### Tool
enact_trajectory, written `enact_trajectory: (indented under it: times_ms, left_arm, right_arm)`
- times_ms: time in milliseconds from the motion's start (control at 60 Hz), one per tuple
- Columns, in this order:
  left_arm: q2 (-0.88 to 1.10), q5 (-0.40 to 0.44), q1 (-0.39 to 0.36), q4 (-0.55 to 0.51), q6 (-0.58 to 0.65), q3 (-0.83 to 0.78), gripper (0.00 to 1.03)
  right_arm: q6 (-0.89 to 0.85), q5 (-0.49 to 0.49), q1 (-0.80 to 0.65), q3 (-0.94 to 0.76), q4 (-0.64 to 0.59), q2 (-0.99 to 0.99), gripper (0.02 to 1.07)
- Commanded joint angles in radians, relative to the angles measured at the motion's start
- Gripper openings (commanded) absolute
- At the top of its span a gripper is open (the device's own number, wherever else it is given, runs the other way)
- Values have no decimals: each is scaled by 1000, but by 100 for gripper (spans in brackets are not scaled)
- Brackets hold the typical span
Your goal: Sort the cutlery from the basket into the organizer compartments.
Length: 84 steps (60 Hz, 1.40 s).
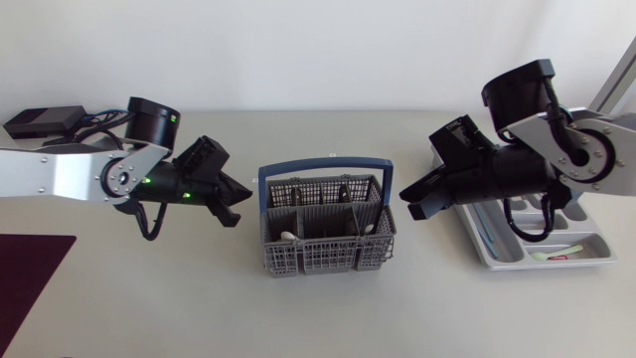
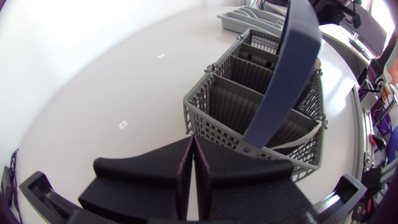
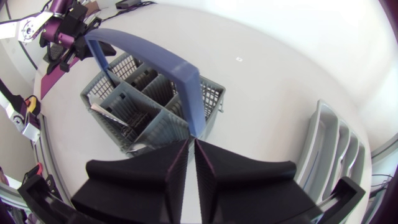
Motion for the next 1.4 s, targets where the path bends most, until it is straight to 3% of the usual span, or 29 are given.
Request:
enact_trajectory:
  times_ms: [0,250,550,1050,1267,1383]
  left_arm:
    - [-92,15,4,-41,0,-52,4]
    - [-321,41,-20,-167,8,-166,4]
    - [-436,82,-62,-217,15,-255,4]
    - [-443,117,-63,-213,50,-307,4]
    - [-442,120,-68,-207,50,-307,4]
    - [-440,120,-68,-204,50,-304,4]
  right_arm:
    - [-17,7,35,29,-48,-36,31]
    - [-22,-7,216,108,-126,-39,42]
    - [-12,-3,400,231,-129,143,42]
    - [-35,0,429,386,-136,393,43]
    - [-32,13,442,374,-132,392,43]
    - [-12,80,465,319,-74,370,43]
